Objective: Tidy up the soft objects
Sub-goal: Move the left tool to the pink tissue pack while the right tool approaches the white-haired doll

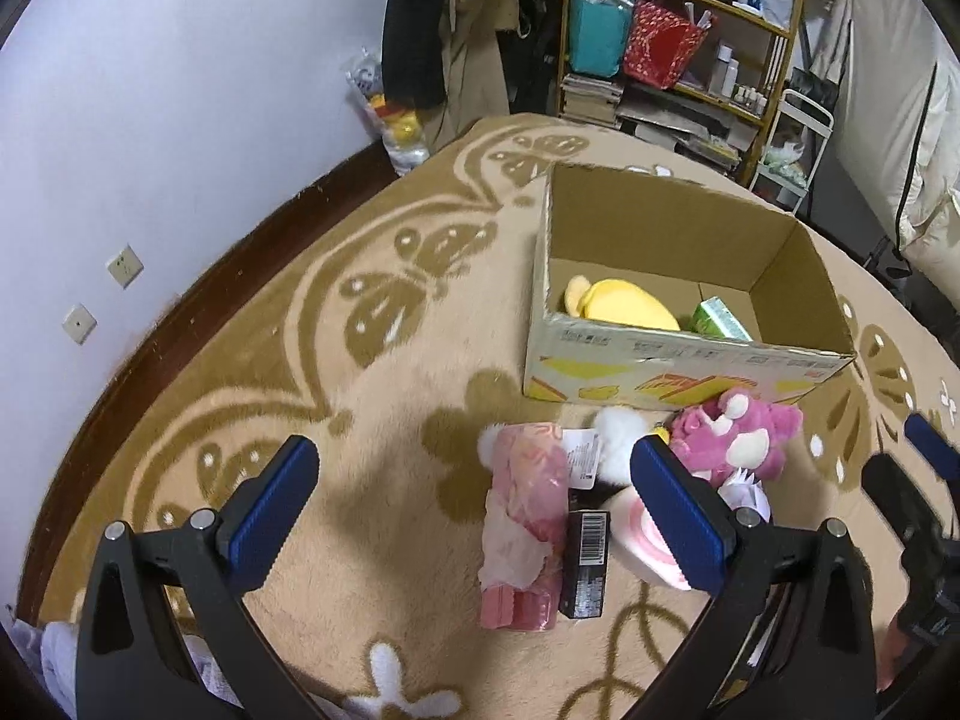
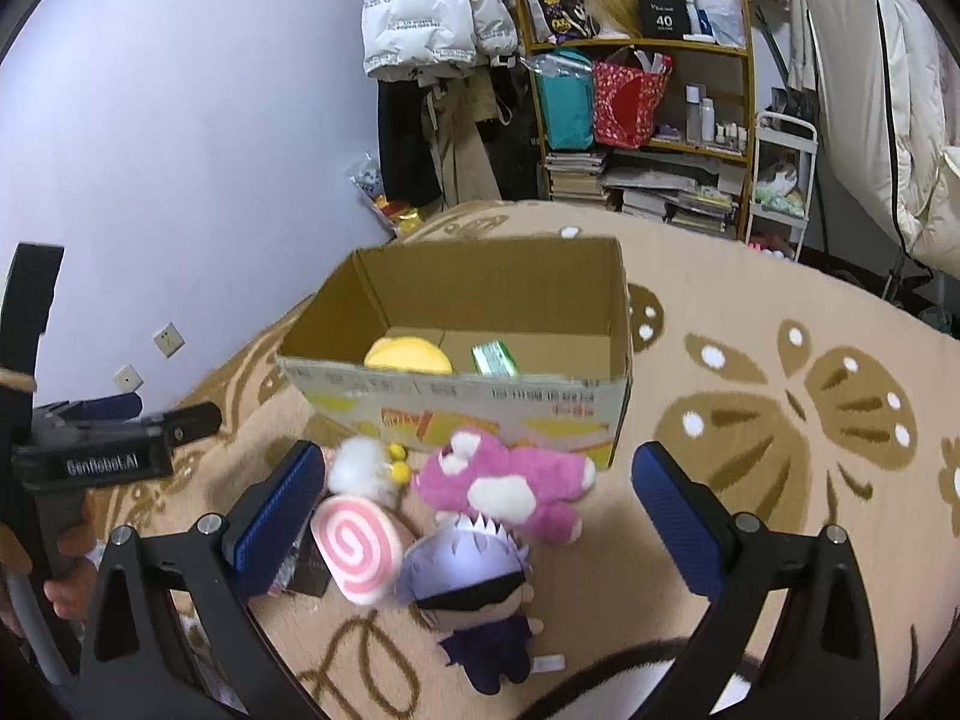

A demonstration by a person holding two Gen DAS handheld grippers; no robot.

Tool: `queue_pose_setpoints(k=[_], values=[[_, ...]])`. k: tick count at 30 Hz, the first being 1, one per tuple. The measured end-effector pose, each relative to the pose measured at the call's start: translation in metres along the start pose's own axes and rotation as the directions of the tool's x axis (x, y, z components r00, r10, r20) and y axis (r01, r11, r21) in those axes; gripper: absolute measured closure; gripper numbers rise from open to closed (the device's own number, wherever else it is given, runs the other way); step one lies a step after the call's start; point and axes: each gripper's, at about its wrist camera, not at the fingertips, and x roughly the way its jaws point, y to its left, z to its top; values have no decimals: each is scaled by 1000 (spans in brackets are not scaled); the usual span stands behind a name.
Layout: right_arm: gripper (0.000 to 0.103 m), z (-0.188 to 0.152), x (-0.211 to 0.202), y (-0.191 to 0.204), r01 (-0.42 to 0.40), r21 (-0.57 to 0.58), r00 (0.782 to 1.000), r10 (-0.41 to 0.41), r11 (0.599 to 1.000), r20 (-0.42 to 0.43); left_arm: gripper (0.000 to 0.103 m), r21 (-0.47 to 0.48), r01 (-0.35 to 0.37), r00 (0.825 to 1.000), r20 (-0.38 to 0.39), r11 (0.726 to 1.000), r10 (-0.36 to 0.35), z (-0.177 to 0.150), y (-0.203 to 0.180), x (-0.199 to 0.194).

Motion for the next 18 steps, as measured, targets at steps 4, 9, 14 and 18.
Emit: queue_pose_setpoints(k=[4,9,14,18], values=[[0,-13,10,-4,3,11,999,-3,1000,-33,0,-29,13,999,-36,999,-14,-1,4,12],[0,-23,20,-6,10,6,998,-10,1000,-66,0,-30,5,997,-74,1000,-7,-3,2,28],[0,-29,30,-8,5,9,996,-4,1000,-90,0,-32,8,994,-106,999,-11,-4,0,43],[5,-36,41,-9,2,11,991,0,1000,-133,0,-36,5,991,-132,999,-10,-5,-3,56]])
